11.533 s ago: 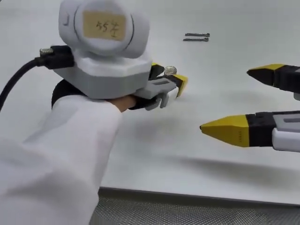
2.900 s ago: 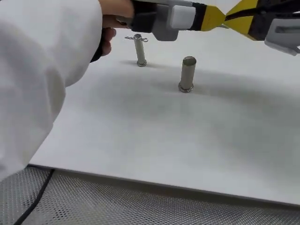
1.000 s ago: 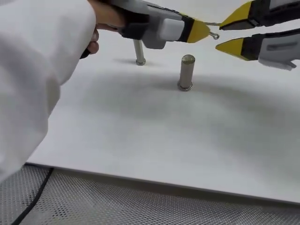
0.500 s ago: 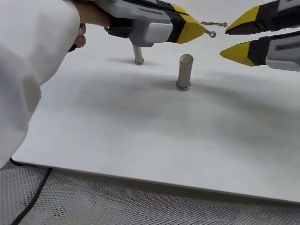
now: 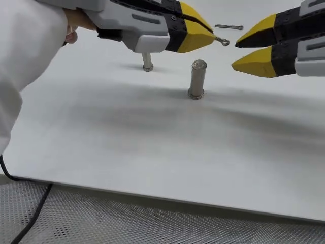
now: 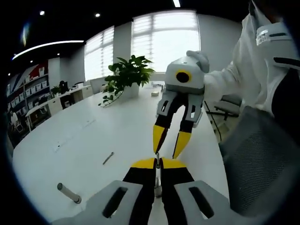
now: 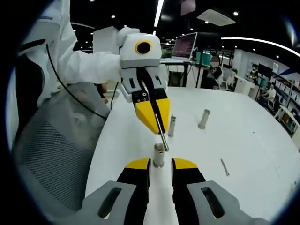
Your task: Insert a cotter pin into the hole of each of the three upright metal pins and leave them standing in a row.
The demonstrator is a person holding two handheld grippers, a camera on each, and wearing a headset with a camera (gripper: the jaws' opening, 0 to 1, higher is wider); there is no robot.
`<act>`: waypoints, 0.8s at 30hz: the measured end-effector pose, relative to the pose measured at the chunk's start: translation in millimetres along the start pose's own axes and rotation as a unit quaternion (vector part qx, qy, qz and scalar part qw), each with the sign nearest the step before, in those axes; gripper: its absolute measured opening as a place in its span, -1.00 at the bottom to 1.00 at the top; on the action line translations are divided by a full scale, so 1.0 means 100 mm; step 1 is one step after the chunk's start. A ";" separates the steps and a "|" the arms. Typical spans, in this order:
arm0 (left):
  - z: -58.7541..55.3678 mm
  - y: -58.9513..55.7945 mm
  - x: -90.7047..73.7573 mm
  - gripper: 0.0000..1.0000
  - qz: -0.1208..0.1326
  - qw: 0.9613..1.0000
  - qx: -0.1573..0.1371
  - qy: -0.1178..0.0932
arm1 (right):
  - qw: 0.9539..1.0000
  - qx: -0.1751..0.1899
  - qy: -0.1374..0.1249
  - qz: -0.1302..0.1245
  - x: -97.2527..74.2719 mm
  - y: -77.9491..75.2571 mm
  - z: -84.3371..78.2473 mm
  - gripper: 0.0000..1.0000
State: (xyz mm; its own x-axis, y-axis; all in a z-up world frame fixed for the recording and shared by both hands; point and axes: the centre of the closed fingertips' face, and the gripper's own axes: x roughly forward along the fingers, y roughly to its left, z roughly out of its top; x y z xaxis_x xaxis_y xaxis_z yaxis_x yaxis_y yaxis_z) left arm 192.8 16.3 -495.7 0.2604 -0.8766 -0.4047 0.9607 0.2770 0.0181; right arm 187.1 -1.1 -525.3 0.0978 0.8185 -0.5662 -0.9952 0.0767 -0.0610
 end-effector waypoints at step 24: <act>0.09 -0.22 0.08 -1.00 -0.047 0.999 0.023 -0.013 | 0.999 -0.014 0.000 0.029 0.07 0.15 0.06 -1.00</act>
State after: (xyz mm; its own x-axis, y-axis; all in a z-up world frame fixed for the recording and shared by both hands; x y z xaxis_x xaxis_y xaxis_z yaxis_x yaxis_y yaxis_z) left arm 174.2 0.0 -491.1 0.1715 -0.9079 -0.3825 0.9841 0.1758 0.0239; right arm 173.2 9.0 -525.7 0.0400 0.8212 -0.5692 -0.9986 0.0131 -0.0513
